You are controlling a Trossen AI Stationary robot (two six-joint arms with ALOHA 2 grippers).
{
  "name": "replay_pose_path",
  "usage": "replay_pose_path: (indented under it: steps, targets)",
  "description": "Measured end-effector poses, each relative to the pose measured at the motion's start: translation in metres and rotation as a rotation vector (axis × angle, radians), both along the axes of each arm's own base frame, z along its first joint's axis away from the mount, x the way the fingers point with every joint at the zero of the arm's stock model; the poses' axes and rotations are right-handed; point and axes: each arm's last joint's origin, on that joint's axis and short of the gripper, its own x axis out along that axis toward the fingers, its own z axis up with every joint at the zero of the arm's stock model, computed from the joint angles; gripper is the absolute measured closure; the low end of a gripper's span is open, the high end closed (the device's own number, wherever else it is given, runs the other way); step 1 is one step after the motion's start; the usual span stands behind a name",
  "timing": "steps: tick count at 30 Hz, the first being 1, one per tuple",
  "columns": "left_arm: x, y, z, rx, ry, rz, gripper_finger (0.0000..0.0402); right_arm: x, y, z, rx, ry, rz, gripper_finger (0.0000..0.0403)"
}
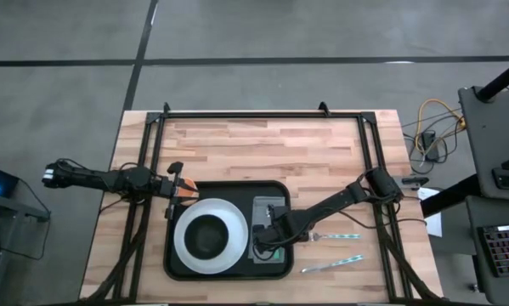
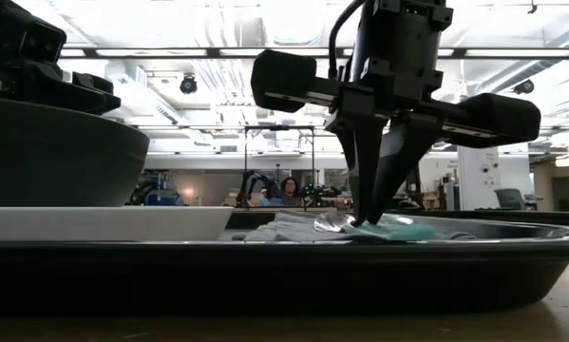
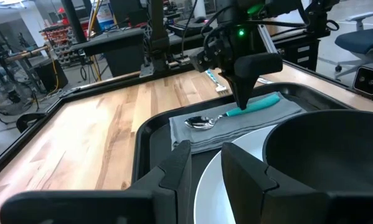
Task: Set up tray
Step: Put the green spoon on the gray napkin on the black tray
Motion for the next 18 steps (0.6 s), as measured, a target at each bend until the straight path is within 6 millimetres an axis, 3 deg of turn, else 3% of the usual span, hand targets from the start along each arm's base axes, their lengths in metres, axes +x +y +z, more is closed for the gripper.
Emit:
replay_pose_path:
  steps: [18]
  targets:
    - [0.0000,0.0000,0.0000,0.000,0.000,0.000,0.0330,0.0043,0.0010,0.0008,0.018,-0.031,0.094,0.0381]
